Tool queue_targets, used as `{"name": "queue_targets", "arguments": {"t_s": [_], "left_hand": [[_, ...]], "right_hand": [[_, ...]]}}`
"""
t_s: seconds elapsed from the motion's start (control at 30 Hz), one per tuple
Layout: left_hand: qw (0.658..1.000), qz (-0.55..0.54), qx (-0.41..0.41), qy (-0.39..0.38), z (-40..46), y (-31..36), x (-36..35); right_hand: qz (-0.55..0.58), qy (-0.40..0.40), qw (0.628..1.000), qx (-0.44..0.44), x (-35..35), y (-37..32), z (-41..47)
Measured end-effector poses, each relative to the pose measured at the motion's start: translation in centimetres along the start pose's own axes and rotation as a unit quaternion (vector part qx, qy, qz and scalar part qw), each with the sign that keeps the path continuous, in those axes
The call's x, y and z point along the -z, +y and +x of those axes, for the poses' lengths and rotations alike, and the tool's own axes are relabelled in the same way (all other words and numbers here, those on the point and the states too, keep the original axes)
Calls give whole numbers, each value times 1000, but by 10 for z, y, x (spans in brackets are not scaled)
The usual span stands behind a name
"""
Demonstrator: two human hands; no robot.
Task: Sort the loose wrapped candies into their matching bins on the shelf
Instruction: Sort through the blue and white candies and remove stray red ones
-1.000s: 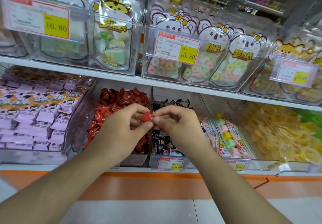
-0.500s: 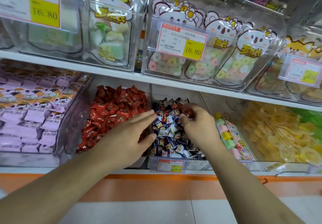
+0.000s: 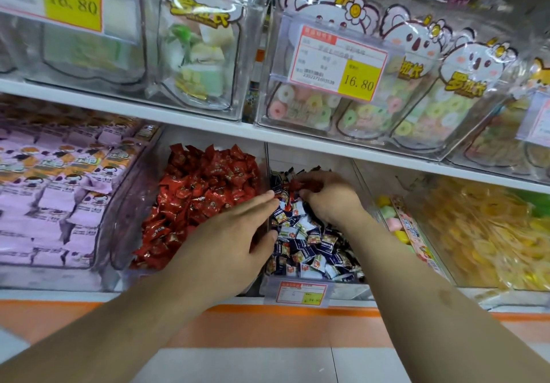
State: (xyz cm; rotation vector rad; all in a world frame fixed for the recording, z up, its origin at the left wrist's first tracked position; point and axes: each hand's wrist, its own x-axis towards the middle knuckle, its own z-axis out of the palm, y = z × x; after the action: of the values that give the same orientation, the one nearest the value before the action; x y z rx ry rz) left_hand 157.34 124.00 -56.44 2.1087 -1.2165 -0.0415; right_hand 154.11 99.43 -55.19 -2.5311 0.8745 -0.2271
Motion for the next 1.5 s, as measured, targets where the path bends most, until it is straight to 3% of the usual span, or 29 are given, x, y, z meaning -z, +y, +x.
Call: {"name": "queue_targets", "arguments": {"t_s": [0.17, 0.3, 0.43, 0.57, 0.67, 0.83, 1.03, 1.17, 1.33, 1.5], "left_hand": [[1000, -5, 2, -5, -1, 1, 1], [1000, -7, 5, -9, 0, 0, 2], [1000, -15, 6, -11, 1, 0, 3], [999, -28, 10, -13, 0, 0, 10], [998, -37, 36, 33, -2, 4, 23], [978, -78, 87, 171, 1, 2, 44], [977, -62, 94, 180, -9, 1, 49], [995, -30, 52, 83, -12, 2, 42], [999, 12, -13, -29, -14, 5, 16], [1000, 17, -19, -10, -9, 3, 5]], "right_hand": [[14, 75, 997, 30, 4, 3, -18], [89, 119, 988, 41, 14, 5, -37], [240, 125, 962, 26, 21, 4, -59], [303, 107, 947, 26, 28, -4, -76], [355, 104, 929, 6, 34, -15, -86], [393, 88, 914, 47, 22, -54, -97], [262, -4, 953, 150, -10, -77, -96], [243, 53, 964, 90, 3, -50, -87], [66, 111, 990, 60, 20, -9, -71], [-21, 25, 999, 29, 24, 5, -43]]}}
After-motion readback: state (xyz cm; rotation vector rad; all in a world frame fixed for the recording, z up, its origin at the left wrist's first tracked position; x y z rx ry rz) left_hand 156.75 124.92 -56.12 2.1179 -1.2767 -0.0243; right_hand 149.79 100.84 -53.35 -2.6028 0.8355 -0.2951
